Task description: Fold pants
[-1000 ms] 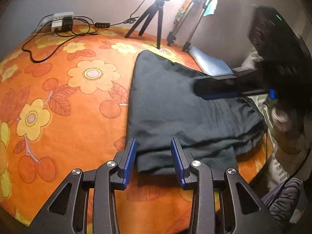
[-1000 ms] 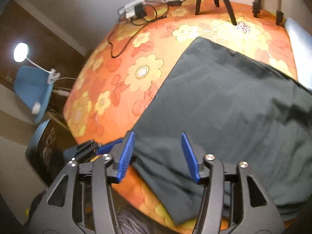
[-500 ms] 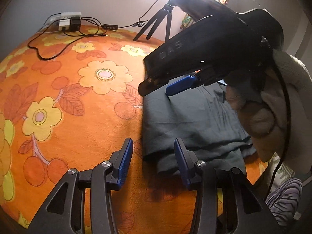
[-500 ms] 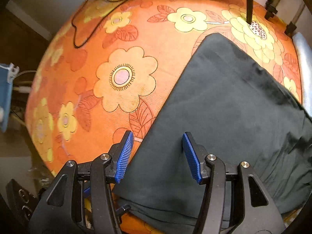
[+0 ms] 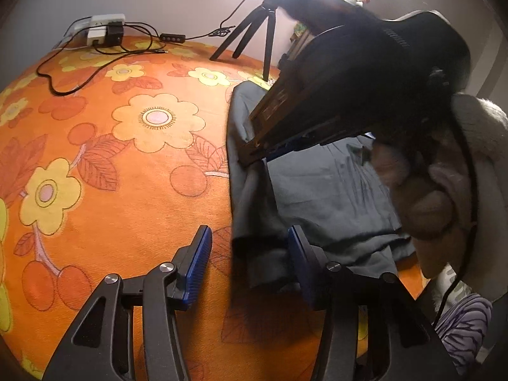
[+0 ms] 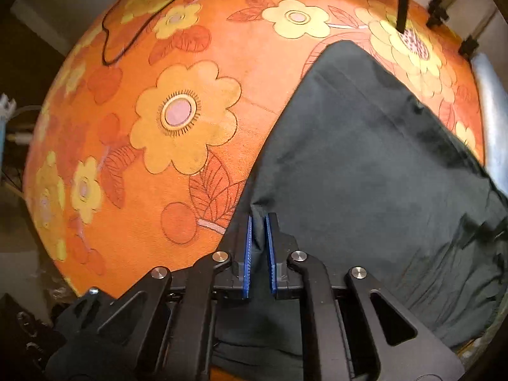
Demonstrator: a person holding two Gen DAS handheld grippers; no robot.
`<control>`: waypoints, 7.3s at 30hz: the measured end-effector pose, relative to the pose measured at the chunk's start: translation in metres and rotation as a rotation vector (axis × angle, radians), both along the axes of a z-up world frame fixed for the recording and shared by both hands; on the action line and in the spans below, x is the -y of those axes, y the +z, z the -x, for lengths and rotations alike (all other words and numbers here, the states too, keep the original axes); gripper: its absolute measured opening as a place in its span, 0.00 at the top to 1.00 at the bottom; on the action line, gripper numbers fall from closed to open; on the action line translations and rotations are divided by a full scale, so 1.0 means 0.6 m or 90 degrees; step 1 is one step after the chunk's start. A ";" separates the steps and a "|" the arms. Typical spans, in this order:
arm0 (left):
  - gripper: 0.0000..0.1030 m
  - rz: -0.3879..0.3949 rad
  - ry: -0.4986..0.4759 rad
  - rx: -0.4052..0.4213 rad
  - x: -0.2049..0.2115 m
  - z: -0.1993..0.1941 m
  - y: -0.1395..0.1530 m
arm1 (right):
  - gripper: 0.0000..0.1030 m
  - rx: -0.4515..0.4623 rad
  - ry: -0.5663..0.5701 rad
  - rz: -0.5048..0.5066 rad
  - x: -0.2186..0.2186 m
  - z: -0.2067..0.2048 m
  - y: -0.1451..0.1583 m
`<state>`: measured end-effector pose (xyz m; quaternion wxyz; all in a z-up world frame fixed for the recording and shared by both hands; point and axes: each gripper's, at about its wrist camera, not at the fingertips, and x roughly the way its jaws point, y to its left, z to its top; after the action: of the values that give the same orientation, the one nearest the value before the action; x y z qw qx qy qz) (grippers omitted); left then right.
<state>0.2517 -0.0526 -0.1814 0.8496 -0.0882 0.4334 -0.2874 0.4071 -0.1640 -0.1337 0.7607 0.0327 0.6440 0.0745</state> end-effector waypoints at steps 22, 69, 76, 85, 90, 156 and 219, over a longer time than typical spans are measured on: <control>0.94 0.029 -0.008 0.128 0.050 0.029 0.045 | 0.42 0.006 -0.003 -0.057 0.061 -0.061 0.050; 0.95 0.121 -0.282 0.112 0.396 0.149 0.108 | 0.97 0.222 -0.241 -0.128 0.538 0.151 0.139; 0.95 0.130 -0.338 0.095 0.480 0.161 0.099 | 0.97 0.230 -0.282 -0.102 0.630 0.202 0.138; 0.95 0.118 -0.396 0.076 0.569 0.162 0.079 | 0.97 0.220 -0.337 -0.093 0.726 0.248 0.103; 0.95 0.104 -0.416 0.067 0.599 0.164 0.065 | 0.97 0.208 -0.353 -0.096 0.758 0.261 0.075; 0.62 0.047 -0.201 -0.048 0.327 0.082 -0.008 | 0.43 0.147 0.113 0.074 0.423 -0.027 0.011; 0.48 -0.023 -0.136 -0.051 0.413 -0.074 0.025 | 0.18 0.230 -0.297 -0.206 0.791 0.360 -0.033</control>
<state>0.2959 -0.3004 -0.1662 0.7977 -0.0376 0.4789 -0.3645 0.1913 -0.6388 -0.1535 0.8440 0.2856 0.4541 0.0043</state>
